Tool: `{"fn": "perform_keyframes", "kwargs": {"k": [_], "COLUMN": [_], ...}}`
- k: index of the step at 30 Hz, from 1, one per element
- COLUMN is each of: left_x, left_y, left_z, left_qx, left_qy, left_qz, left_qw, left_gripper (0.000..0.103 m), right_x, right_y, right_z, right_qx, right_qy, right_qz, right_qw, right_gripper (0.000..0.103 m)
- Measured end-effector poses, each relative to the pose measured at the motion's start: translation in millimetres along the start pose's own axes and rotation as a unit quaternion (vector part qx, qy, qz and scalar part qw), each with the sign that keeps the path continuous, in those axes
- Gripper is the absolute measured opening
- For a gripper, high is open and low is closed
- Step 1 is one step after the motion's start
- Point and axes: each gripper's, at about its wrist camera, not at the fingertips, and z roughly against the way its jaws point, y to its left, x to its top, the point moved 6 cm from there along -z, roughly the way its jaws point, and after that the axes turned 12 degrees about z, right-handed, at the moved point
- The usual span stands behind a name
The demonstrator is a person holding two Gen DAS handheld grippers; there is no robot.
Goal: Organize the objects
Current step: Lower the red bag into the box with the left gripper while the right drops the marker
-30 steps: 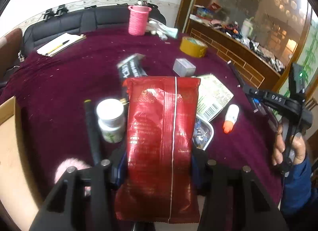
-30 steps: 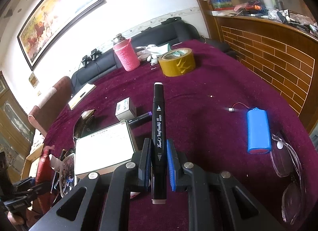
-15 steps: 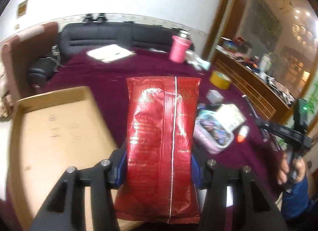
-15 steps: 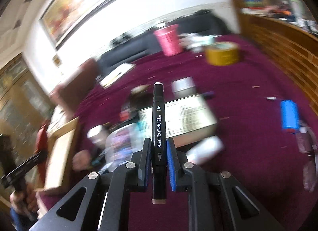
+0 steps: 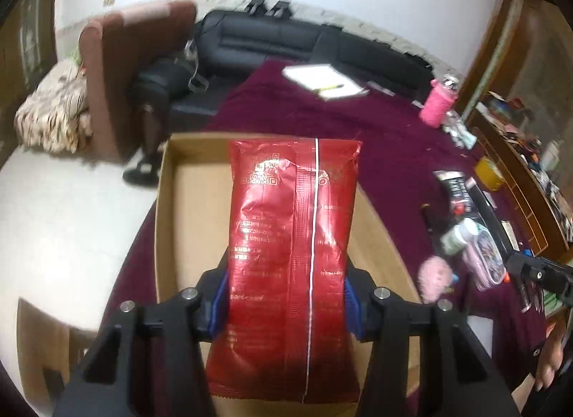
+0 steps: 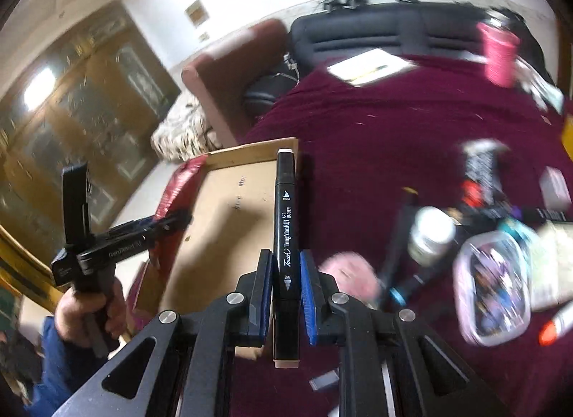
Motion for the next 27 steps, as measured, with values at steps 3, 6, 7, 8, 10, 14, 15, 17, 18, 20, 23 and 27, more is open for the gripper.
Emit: {"fn": "perform_keyframes", "kwargs": {"k": [3, 6, 7, 8, 10, 14, 15, 17, 18, 20, 23, 27], "left_x": [5.1, 10.6, 13.8, 14.5, 20.0, 28.1, 31.2, 36.4, 37.9, 39.5, 41.3, 42.6], "left_y": [7.9, 11.1, 11.8, 12.2, 11.9, 9.9, 9.3, 10.5, 10.5, 9.8, 7.7, 3.6], "left_z": [-20.0, -36.1, -44.4, -48.5, -60.4, -72.3, -75.5, -80.7, -85.1, -91.3, -97.5, -99.7], "left_qx": [0.0, -0.005, -0.003, -0.001, 0.002, 0.008, 0.01, 0.01, 0.009, 0.008, 0.005, 0.011], "left_qy": [0.023, 0.042, 0.052, 0.056, 0.066, 0.068, 0.066, 0.065, 0.068, 0.072, 0.075, 0.076], "left_qz": [0.025, 0.051, 0.059, 0.064, 0.073, 0.087, 0.09, 0.096, 0.099, 0.102, 0.096, 0.085], "left_qw": [0.9994, 0.9978, 0.9969, 0.9964, 0.9951, 0.9938, 0.9937, 0.9932, 0.9927, 0.9922, 0.9925, 0.9934], "left_gripper": [0.051, 0.051, 0.051, 0.051, 0.051, 0.051, 0.051, 0.051, 0.051, 0.051, 0.051, 0.052], "right_x": [15.9, 25.9, 27.2, 28.5, 30.5, 38.8, 41.7, 43.6, 45.2, 46.4, 46.9, 48.5], "right_y": [14.6, 19.1, 18.4, 18.3, 16.8, 9.8, 9.2, 6.0, 5.8, 5.2, 4.7, 2.5], "right_z": [-40.9, -82.7, -90.6, -102.2, -114.2, -138.8, -143.9, -151.5, -154.1, -157.8, -161.0, -165.8], "right_qx": [-0.001, -0.009, -0.009, -0.011, -0.01, -0.034, -0.038, -0.04, -0.039, -0.044, -0.041, -0.039], "right_qy": [0.024, 0.052, 0.06, 0.07, 0.079, 0.082, 0.082, 0.081, 0.08, 0.08, 0.079, 0.076], "right_qz": [0.006, -0.002, -0.005, -0.009, -0.018, -0.014, -0.013, -0.015, -0.014, -0.01, -0.011, -0.013], "right_qw": [1.0, 0.999, 0.998, 0.997, 0.997, 0.996, 0.996, 0.996, 0.996, 0.996, 0.996, 0.996], "right_gripper": [0.017, 0.017, 0.017, 0.017, 0.017, 0.017, 0.017, 0.017, 0.017, 0.017, 0.017, 0.018]}}
